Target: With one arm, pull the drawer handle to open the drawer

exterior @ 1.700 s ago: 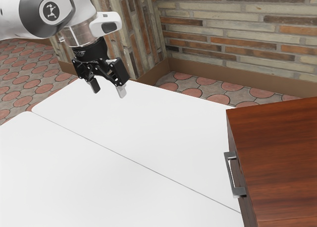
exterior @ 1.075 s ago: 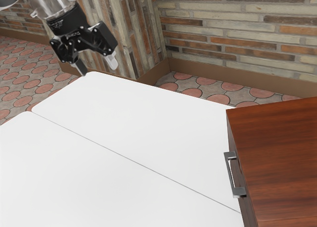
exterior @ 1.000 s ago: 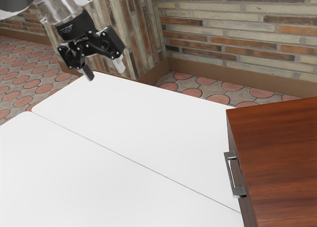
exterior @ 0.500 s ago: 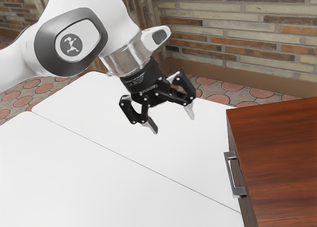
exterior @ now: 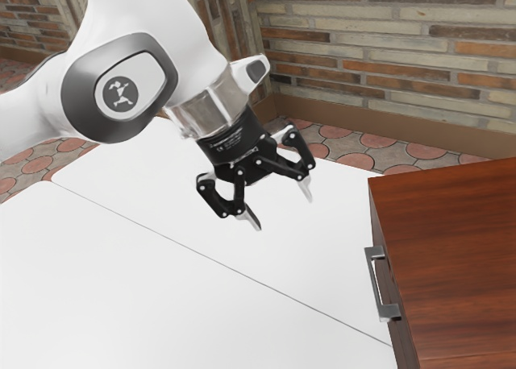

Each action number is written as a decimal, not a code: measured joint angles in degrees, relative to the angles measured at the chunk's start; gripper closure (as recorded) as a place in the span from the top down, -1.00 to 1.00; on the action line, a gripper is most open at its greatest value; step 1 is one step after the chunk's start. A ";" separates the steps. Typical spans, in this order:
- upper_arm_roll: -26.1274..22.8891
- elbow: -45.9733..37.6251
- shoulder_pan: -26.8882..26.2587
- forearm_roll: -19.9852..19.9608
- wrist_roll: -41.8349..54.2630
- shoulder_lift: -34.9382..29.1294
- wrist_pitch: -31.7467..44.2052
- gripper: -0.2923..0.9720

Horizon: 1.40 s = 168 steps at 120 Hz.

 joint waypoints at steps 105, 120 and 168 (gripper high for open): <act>-6.14 -12.89 -0.96 -5.65 10.46 -2.14 18.97 -0.08; -6.89 -13.80 -0.99 -7.29 11.26 -1.93 20.77 -0.12; -6.99 -13.84 -0.95 -9.32 12.30 0.92 24.09 -0.33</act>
